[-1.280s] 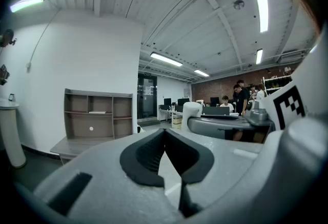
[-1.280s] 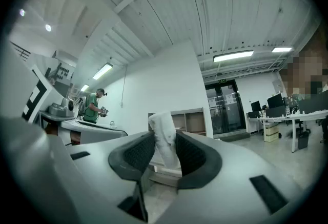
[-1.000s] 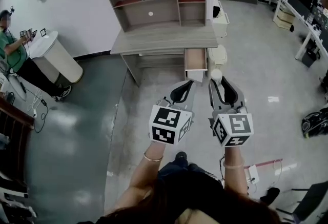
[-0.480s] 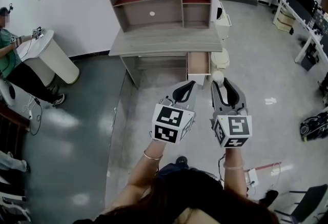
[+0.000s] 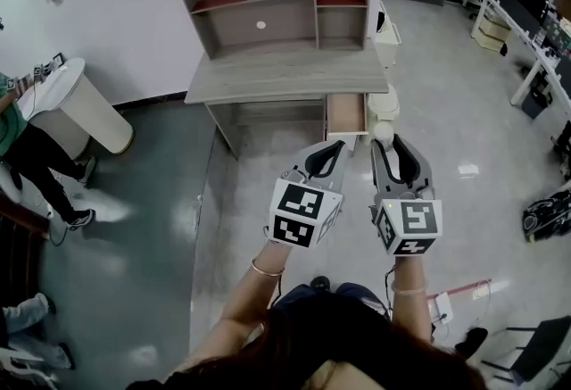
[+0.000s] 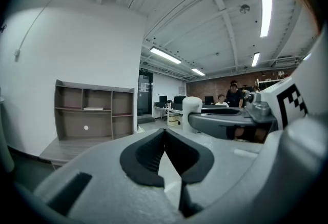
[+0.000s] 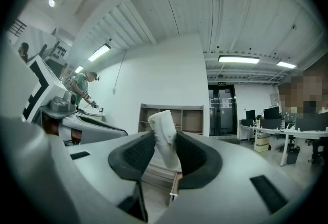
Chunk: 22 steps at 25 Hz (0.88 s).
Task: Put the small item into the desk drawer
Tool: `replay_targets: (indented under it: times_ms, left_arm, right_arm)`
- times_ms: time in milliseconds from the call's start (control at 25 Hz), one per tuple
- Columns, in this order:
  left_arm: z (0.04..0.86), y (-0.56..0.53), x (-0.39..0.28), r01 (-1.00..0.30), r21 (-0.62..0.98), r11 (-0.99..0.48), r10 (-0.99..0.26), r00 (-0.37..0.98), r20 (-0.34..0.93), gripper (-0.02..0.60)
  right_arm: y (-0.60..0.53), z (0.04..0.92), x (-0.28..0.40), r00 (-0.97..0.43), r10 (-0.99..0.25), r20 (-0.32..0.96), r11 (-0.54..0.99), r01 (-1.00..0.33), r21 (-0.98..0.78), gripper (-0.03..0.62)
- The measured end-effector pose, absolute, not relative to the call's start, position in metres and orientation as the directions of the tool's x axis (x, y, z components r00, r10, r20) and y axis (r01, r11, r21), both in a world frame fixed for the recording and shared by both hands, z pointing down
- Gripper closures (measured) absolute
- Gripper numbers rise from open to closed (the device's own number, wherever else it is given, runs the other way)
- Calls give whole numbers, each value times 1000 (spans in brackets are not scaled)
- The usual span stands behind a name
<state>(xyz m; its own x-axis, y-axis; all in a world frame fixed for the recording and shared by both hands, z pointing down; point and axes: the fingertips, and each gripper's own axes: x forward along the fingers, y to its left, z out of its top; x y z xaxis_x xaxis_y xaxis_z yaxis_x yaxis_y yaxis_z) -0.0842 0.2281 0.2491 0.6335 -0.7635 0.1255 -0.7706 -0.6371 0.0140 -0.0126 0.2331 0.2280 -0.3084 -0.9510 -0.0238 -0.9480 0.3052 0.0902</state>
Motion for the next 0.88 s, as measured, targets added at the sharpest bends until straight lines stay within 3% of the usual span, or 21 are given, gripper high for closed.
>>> replay_targets:
  times_ms: [880]
  left_arm:
    - [260, 137, -46, -759, 26, -651, -751, 649, 121, 566]
  right_arm:
    - [146, 246, 15, -306, -952, -4, 304, -948, 97, 467]
